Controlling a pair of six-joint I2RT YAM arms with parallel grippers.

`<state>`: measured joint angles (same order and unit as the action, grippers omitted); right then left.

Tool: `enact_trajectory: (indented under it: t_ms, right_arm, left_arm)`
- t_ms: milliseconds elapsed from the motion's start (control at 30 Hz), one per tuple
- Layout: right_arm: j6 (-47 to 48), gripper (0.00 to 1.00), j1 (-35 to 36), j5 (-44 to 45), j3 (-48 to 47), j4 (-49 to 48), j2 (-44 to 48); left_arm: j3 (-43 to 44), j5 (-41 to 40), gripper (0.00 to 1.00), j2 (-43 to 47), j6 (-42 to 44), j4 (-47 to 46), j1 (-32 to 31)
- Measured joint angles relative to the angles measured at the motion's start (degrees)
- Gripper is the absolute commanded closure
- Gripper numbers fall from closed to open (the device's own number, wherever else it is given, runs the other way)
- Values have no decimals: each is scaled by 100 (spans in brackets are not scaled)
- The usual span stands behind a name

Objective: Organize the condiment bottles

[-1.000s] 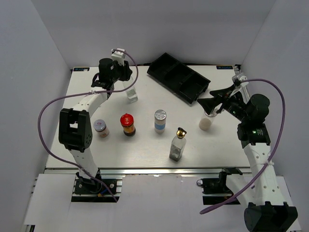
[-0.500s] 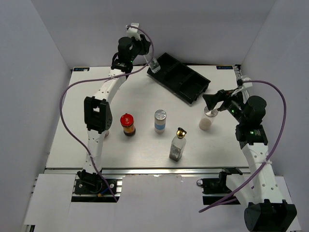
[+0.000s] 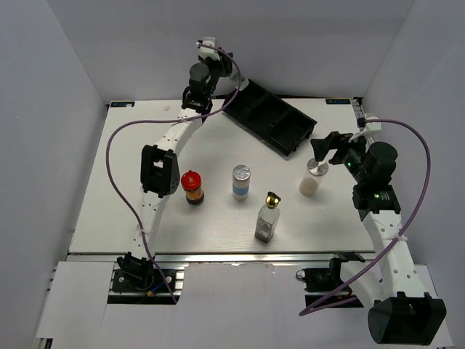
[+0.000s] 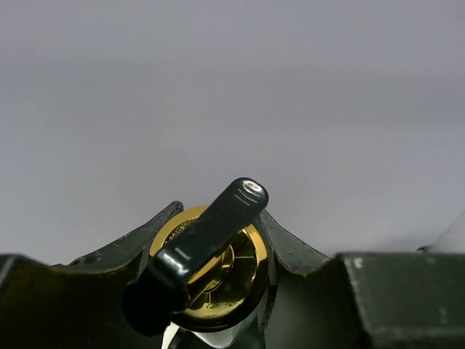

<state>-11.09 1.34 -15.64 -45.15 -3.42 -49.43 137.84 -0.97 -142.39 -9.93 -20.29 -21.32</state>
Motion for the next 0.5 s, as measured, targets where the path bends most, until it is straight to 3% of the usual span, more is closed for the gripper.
enact_trajectory:
  t_ms: [200,500]
  right_arm:
    - [42,11,0,81,4,7,-83]
    - [81,11,0,87,7,15,-258]
  left_arm:
    - [35,-192,100,-564,212,-422,-122]
    - [81,-326,100,-859,339,-278,-243]
